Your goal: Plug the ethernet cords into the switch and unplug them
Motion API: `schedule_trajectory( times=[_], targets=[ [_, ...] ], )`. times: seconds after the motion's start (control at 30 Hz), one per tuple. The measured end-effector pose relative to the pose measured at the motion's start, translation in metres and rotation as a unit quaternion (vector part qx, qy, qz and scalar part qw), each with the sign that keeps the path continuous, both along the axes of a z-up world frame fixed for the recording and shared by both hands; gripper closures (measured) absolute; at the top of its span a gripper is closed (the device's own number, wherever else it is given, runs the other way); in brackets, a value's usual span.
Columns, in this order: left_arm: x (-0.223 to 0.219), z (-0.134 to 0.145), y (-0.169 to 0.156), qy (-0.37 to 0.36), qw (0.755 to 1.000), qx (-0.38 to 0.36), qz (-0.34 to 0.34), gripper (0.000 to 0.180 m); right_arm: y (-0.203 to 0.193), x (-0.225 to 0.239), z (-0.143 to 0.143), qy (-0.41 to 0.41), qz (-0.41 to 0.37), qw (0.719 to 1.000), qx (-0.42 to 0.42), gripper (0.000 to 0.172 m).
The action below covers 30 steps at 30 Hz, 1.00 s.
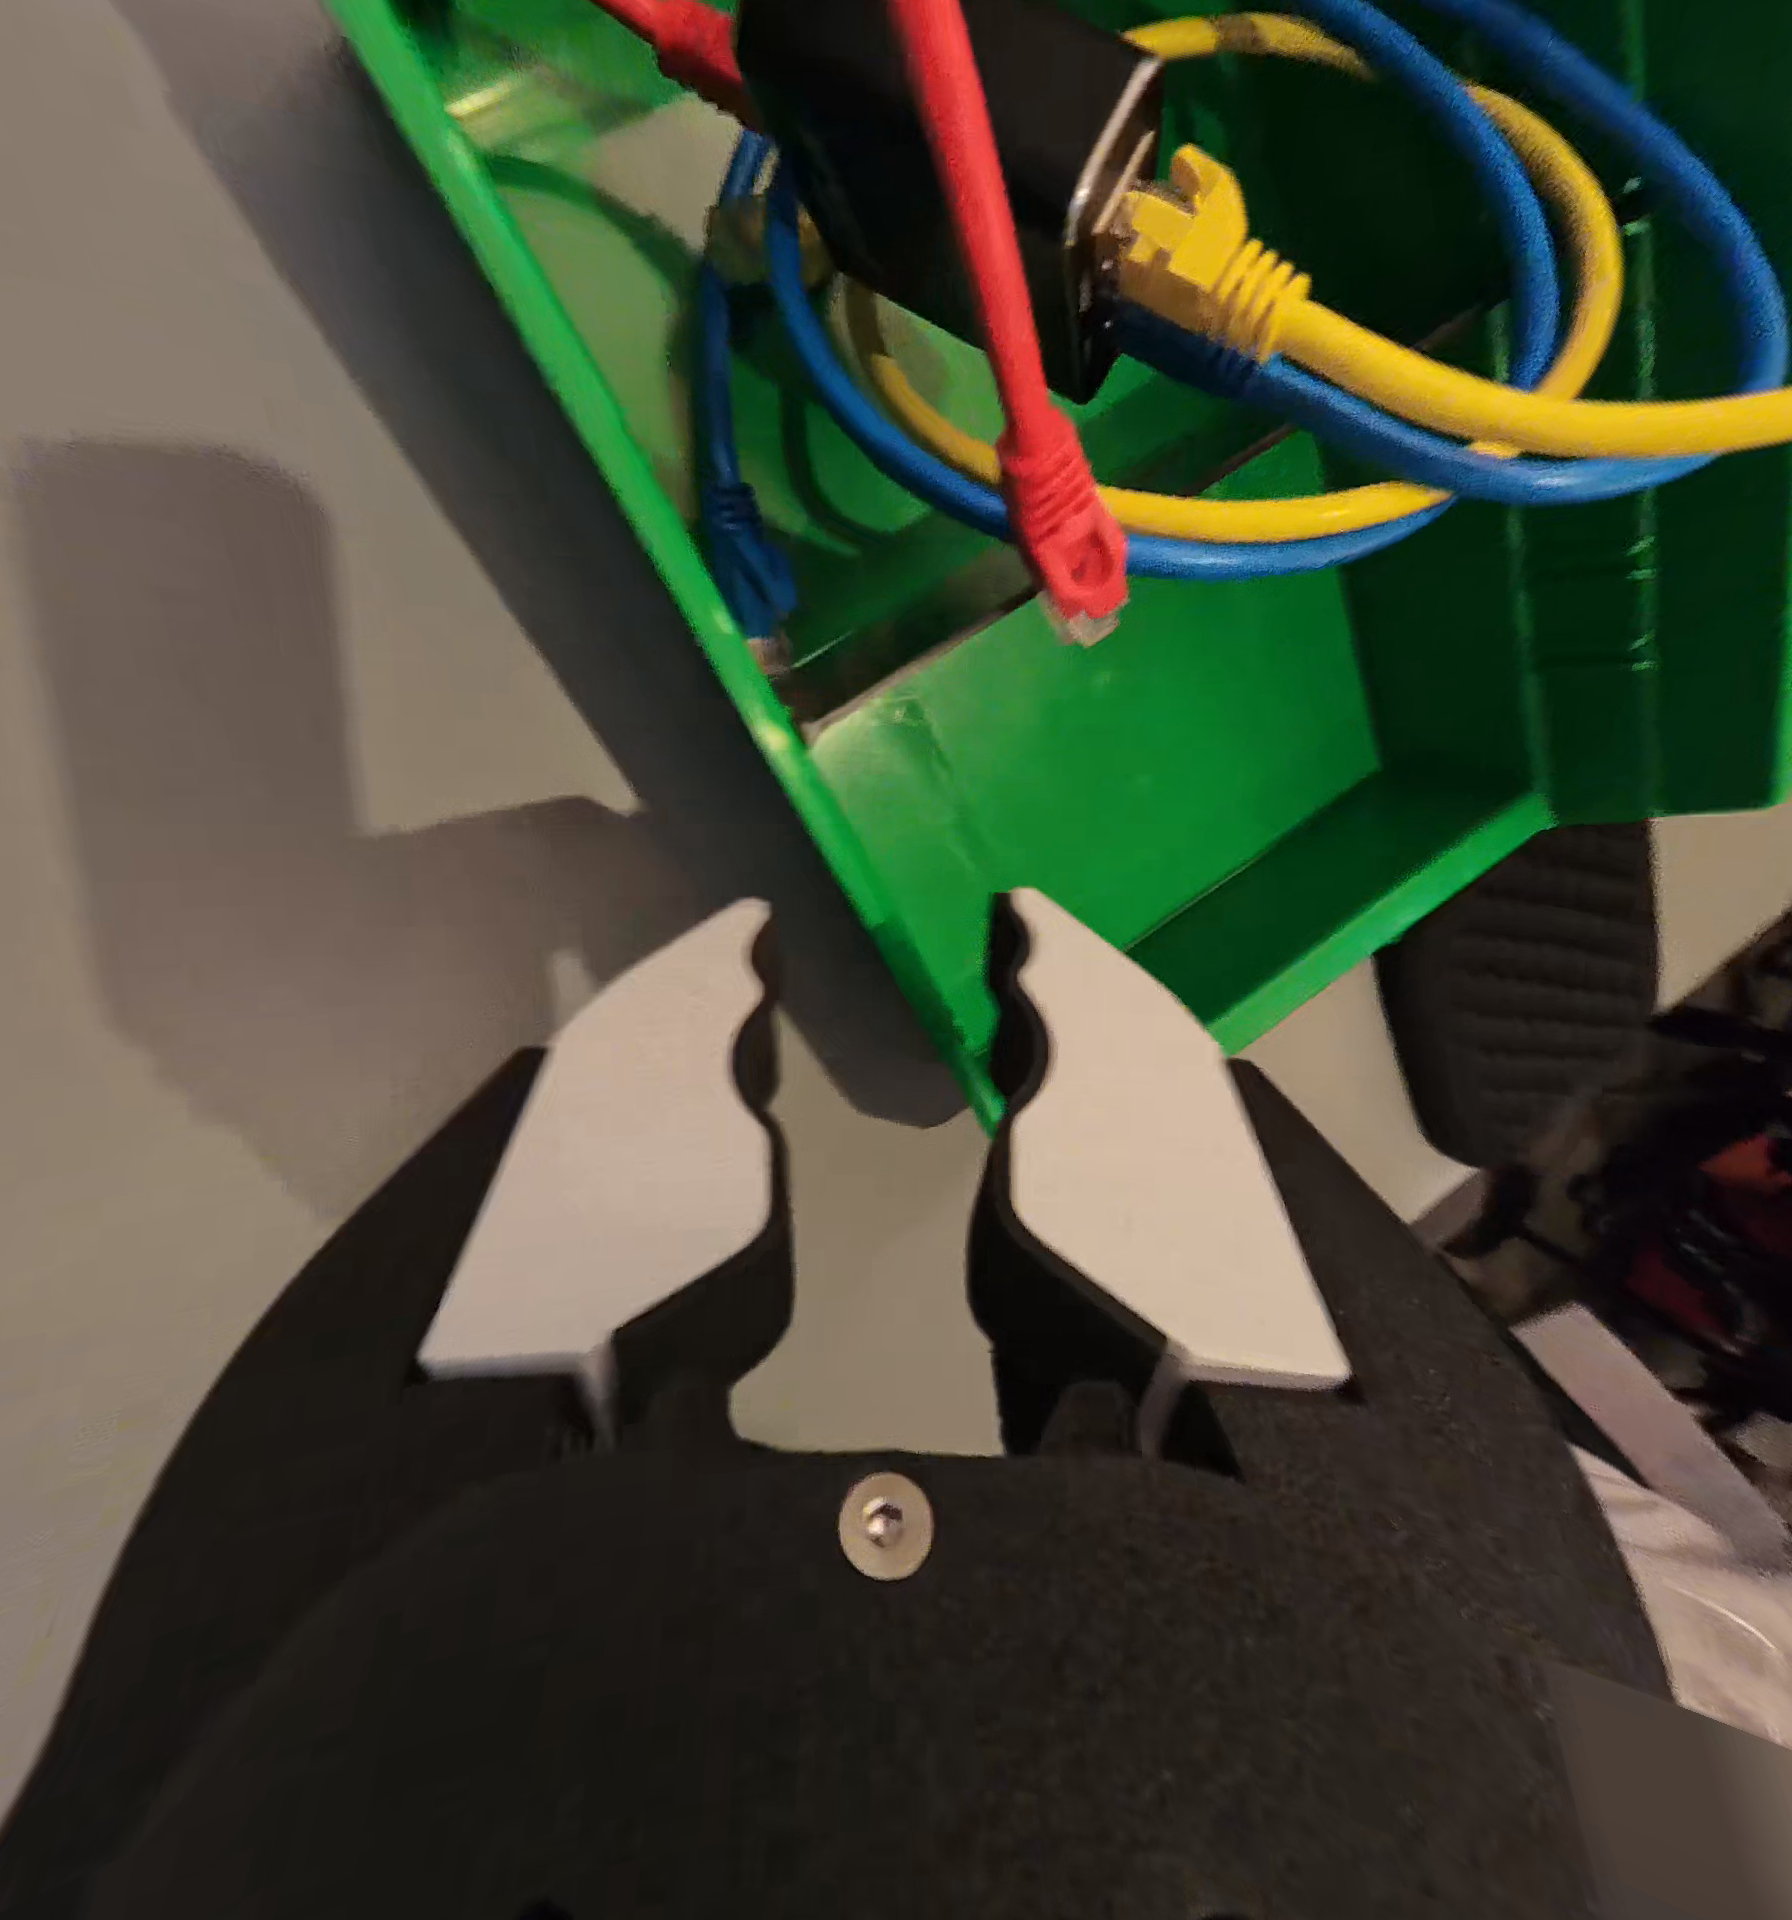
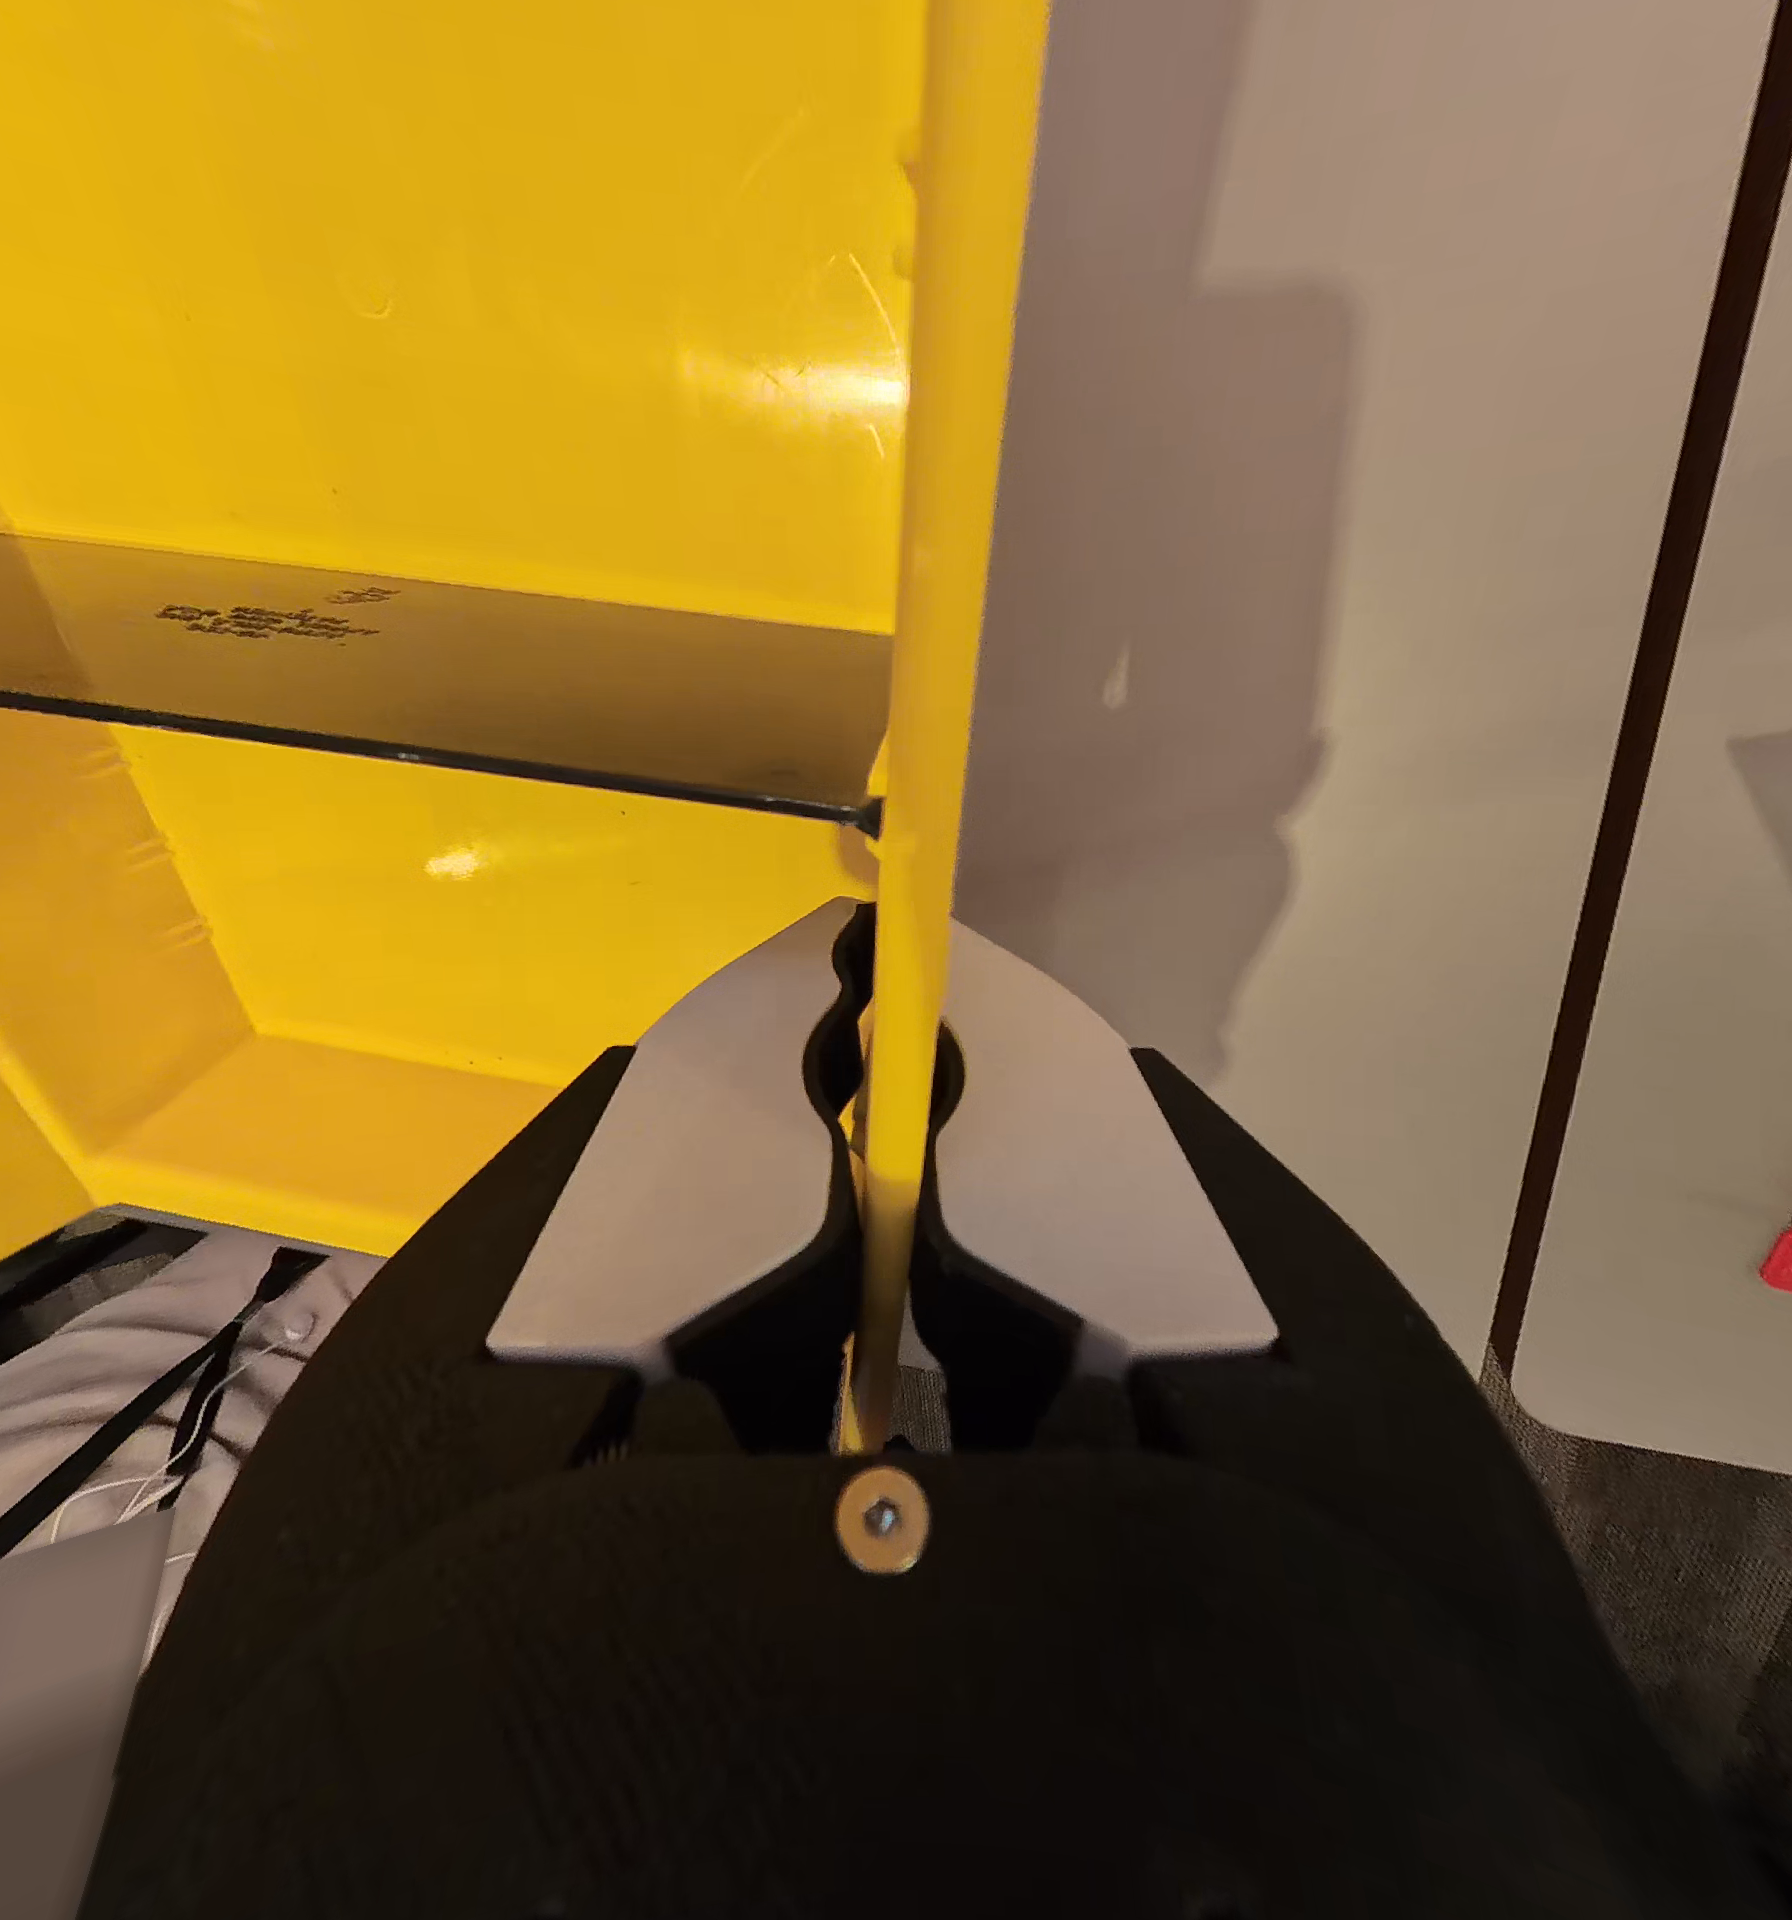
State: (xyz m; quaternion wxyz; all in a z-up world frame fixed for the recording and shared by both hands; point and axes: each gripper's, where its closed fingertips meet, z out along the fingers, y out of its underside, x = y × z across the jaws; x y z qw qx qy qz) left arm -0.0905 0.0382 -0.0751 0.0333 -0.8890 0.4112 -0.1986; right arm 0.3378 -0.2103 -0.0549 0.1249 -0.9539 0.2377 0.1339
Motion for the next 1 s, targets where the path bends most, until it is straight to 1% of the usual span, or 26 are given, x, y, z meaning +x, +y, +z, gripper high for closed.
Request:
schedule_trajectory(
  times=[0.03, 0.07, 0.1, 0.13, 0.2, 0.37, 0.47, 0.53, 0.7, 0.8, 0.9, 1.0],
  targets=[
    [0.004, -0.003, 0.000, -0.001, 1.000, -0.009, -0.001, 0.150, 0.001, 0.002, -0.004, -0.001, 0.001, 1.000, -0.003, 0.167],
    [0.004, -0.008, 0.002, 0.016, 1.000, -0.009, -0.007, 0.153, 0.001, 0.003, -0.008, -0.001, 0.003, 1.000, -0.006, 0.167],
    [0.001, -0.014, 0.002, 0.045, 0.999, -0.013, -0.023, 0.152, 0.000, 0.003, -0.011, -0.001, 0.006, 1.000, -0.010, 0.167],
    [0.001, -0.018, 0.001, 0.061, 0.997, -0.021, -0.033, 0.147, 0.000, 0.003, -0.014, 0.001, 0.008, 1.000, -0.012, 0.167],
    [0.006, -0.019, -0.002, 0.069, 0.996, -0.039, -0.029, 0.158, -0.001, 0.001, -0.018, 0.009, 0.009, 1.000, -0.015, 0.167],
    [0.003, -0.021, -0.002, 0.113, 0.991, -0.070, -0.005, 0.168, 0.002, 0.000, -0.020, 0.014, 0.005, 1.000, -0.001, 0.167],
    [-0.010, -0.020, 0.009, 0.131, 0.990, -0.055, -0.012, 0.175, 0.004, -0.005, -0.021, 0.024, -0.003, 1.000, 0.009, 0.167],
    [-0.025, -0.019, 0.018, 0.136, 0.990, -0.044, -0.015, 0.176, 0.004, -0.009, -0.022, 0.029, -0.007, 0.999, 0.011, 0.167],
    [-0.080, -0.018, 0.040, 0.132, 0.990, -0.043, 0.021, 0.177, 0.012, -0.019, -0.028, 0.025, -0.007, 1.000, 0.007, 0.167],
    [-0.116, -0.017, 0.058, 0.113, 0.991, -0.044, 0.063, 0.175, 0.028, -0.031, -0.033, 0.025, 0.003, 1.000, 0.003, 0.167],
    [-0.152, -0.017, 0.071, 0.112, 0.990, -0.043, 0.077, 0.175, 0.048, -0.050, -0.040, 0.026, 0.016, 1.000, -0.006, 0.167],
    [-0.182, -0.016, 0.082, 0.092, 0.987, -0.050, 0.122, 0.174, 0.067, -0.072, -0.050, 0.017, 0.036, 0.999, -0.024, 0.167]
  ],
)
